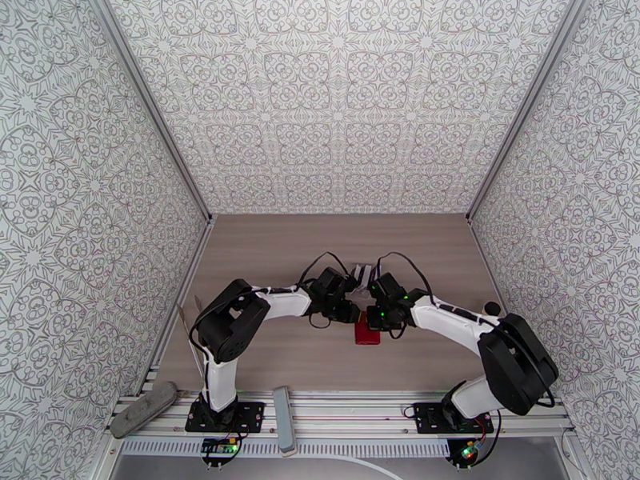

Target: Put the credit cards into the card holder

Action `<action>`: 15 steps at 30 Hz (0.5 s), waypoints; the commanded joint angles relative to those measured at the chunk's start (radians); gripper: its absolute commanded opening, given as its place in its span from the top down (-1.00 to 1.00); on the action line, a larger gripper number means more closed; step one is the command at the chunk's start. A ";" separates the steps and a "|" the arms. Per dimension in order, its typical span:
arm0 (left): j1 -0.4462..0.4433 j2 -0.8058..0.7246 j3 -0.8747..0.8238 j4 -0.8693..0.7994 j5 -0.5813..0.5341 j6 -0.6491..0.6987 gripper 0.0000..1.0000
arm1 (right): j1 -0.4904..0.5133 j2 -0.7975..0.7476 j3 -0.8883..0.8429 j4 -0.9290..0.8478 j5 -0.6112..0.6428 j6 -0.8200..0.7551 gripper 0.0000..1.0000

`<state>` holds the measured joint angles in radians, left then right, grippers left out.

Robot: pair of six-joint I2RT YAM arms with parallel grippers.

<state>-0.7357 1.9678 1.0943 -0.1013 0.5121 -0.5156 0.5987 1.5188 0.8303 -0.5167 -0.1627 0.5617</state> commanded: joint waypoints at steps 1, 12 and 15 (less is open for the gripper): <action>0.002 0.064 -0.014 -0.049 -0.022 0.007 0.44 | 0.009 0.021 0.021 0.013 -0.001 0.012 1.00; 0.006 0.061 -0.018 -0.049 -0.022 0.008 0.44 | 0.008 0.020 0.002 0.009 0.024 0.015 1.00; 0.006 0.060 -0.017 -0.052 -0.024 0.009 0.44 | 0.009 0.024 0.002 0.008 0.031 0.013 1.00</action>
<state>-0.7349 1.9678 1.0943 -0.1017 0.5133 -0.5156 0.6006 1.5234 0.8303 -0.5121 -0.1612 0.5617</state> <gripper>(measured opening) 0.279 0.035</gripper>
